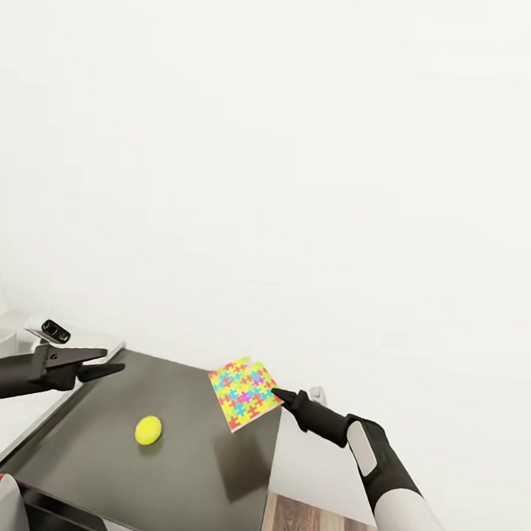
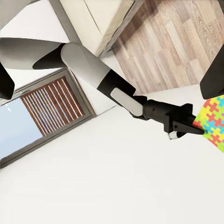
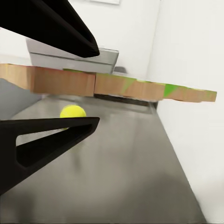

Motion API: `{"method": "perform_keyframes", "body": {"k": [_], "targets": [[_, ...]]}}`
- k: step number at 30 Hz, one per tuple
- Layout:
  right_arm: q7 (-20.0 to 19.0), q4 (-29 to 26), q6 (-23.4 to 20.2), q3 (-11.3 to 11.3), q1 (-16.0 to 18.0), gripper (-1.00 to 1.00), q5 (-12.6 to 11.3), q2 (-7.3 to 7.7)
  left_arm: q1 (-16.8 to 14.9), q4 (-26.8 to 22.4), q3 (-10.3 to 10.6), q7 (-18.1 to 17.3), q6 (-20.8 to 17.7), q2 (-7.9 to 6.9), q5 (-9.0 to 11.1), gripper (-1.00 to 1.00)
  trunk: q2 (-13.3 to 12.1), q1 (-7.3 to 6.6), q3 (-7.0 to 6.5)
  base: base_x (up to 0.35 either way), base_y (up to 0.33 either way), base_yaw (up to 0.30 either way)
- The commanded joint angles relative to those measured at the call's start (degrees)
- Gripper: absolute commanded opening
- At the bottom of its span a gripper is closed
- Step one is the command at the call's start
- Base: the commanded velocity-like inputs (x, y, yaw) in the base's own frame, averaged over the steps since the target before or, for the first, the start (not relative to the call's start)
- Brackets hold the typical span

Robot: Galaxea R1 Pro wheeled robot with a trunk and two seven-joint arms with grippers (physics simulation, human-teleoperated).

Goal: Put all the toys in the child's room - the three board games (two on the bed and one on the table), the two jigsaw puzzles on the table, and the tennis ball on the table - inside the toy box on the table in the child's room.

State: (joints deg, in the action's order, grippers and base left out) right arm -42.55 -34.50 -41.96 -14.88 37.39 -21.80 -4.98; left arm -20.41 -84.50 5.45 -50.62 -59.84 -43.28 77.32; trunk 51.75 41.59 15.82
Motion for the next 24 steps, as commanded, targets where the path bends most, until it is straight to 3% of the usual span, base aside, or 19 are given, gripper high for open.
{"method": "perform_keyframes", "body": {"k": [1, 12, 24], "targets": [[-0.29, 0.0, -0.25, -0.32, 0.05, -1.0, 0.17, -0.06, -0.07, 0.04, 0.12, -0.2, -0.16, -0.05, 0.03, 1.0, -0.36, -0.22, -0.11, 0.0, 0.0, 0.007], [-1.19, -0.01, 0.26, -0.32, 0.05, -1.0, 0.18, -0.07, -0.07, 0.04, 0.18, -0.18, -0.16, -0.05, 0.03, 1.0, -4.77, -2.63, -2.39, -0.003, 0.0, 0.017], [-1.22, -0.04, 0.37, -0.32, 0.05, -1.0, 0.18, -0.08, -0.07, 0.04, 0.17, -0.13, -0.16, -0.05, -0.05, 1.0, -9.58, -5.27, -5.59, -0.126, 0.0, 0.078]]}}
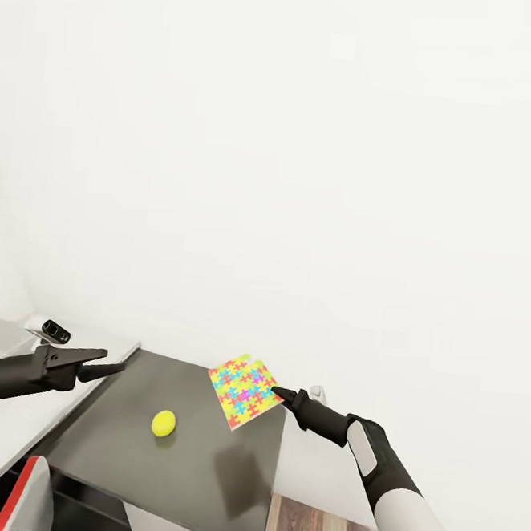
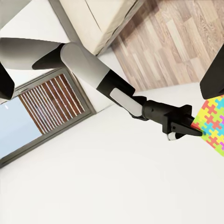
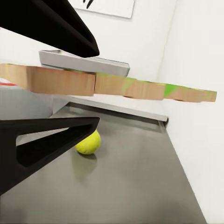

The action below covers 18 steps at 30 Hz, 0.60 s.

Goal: Put all the toys in the child's room - the three board games (two on the bed and one on the table), the two jigsaw puzzles on the table, and the tennis ball on the table - inside the toy box on the table in the child's room.

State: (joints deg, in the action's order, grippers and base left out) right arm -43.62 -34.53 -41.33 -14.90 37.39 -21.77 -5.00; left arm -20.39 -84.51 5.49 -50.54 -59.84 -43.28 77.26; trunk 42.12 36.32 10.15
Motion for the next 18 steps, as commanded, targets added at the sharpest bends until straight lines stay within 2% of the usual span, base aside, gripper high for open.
{"method": "perform_keyframes", "body": {"k": [1, 11, 18], "targets": [[-0.15, 0.0, -0.21, -0.31, 0.05, -1.0, 0.15, -0.07, -0.09, 0.05, 0.12, -0.2, -0.16, -0.05, 0.01, 1.0, -0.35, -0.21, -0.19, -0.018, 0.0, 0.115], [-0.15, 0.01, 0.44, -0.15, 0.05, -1.0, 0.15, -0.03, -0.09, 0.05, 0.13, -0.19, -0.16, -0.03, 0.07, 1.0, -4.36, -2.41, -2.82, -0.004, 0.0, 0.133], [-0.15, 0.0, 0.69, -0.13, 0.05, -1.0, 0.15, -0.02, -0.09, 0.05, 0.13, -0.17, -0.16, 0.03, 0.08, 1.0, -7.16, -3.95, -4.19, 0.0, 0.0, 0.033]]}}
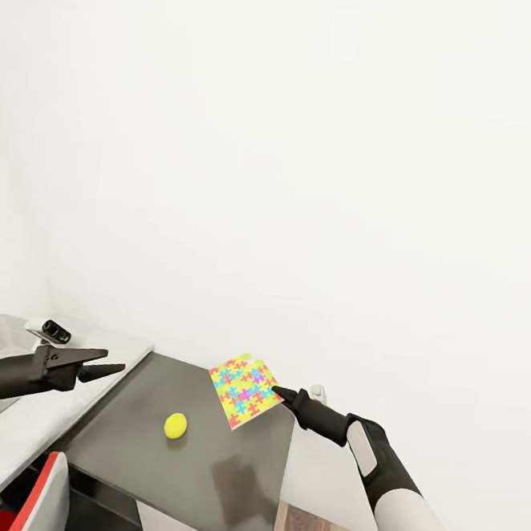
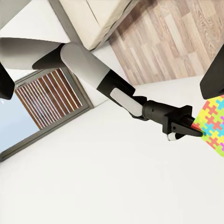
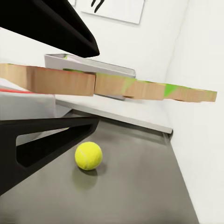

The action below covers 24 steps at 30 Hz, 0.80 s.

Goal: Put all the toys in the child's room - the three board games (two on the bed and one on the table), the two jigsaw puzzles on the table, and the tennis ball on the table - inside the toy box on the table in the child's room.

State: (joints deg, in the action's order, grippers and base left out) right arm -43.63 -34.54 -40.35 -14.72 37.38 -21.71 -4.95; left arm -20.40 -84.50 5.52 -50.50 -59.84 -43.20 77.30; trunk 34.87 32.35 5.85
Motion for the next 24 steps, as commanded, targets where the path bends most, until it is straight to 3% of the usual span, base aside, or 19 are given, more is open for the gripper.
{"method": "perform_keyframes", "body": {"k": [1, 8, 24], "targets": [[-0.14, 0.0, -0.28, -0.33, 0.04, -1.0, 0.09, -0.06, -0.08, 0.04, 0.11, -0.21, -0.16, -0.05, 0.04, 1.0, -0.32, -0.2, -0.08, 0.0, 0.0, 0.011], [-0.17, 0.0, -0.32, -0.39, -0.02, -1.0, 0.09, -0.13, -0.08, 0.04, 0.11, -0.21, -0.16, -0.04, 0.04, 1.0, -3.13, -1.74, -1.46, 0.0, 0.0, 0.136], [-0.49, 0.0, -0.34, -0.23, -0.03, -1.0, 0.09, -0.25, -0.08, 0.04, 0.19, -0.22, -0.16, 0.04, 0.04, 1.0, -9.55, -5.25, -5.01, 0.0, 0.0, 0.253]]}}
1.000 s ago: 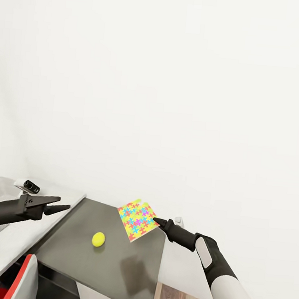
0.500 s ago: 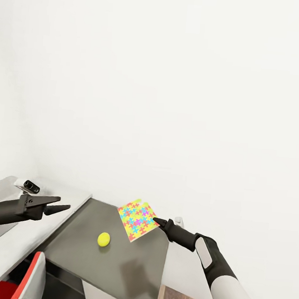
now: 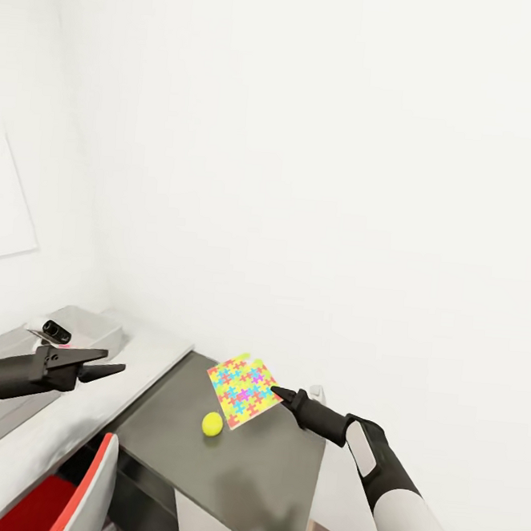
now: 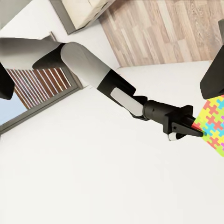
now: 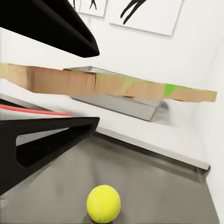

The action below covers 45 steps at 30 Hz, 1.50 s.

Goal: Put all the toys in the child's room - the three board games (two on the bed and one on the table), the two jigsaw puzzles on the table, and the tennis ball on the table - inside the toy box on the table in the child's room.

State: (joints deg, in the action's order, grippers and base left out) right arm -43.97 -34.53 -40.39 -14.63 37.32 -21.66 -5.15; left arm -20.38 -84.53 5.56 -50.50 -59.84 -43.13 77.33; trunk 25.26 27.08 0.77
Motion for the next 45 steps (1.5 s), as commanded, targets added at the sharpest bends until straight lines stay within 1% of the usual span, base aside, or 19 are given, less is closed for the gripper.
{"method": "perform_keyframes", "body": {"k": [1, 6, 45], "targets": [[-0.15, -0.01, -0.3, -0.31, 0.03, -1.0, 0.03, -0.07, -0.1, 0.06, 0.16, -0.22, -0.16, -0.04, 0.02, 1.0, -0.34, -0.19, -0.15, 0.0, 0.0, 0.258], [-0.15, -0.01, -0.3, -0.31, 0.03, -1.0, 0.03, -0.11, -0.1, 0.06, 0.17, -0.21, -0.16, 0.04, 0.02, 1.0, -2.34, -1.29, -1.26, 0.0, 0.0, 0.258], [-0.06, -0.01, -0.3, -0.22, 0.03, -1.0, 0.03, -0.13, -0.1, 0.06, 0.06, -0.21, -0.16, 0.24, 0.01, 1.0, -2.34, -1.29, -2.96, 0.0, 0.0, 0.258]]}}
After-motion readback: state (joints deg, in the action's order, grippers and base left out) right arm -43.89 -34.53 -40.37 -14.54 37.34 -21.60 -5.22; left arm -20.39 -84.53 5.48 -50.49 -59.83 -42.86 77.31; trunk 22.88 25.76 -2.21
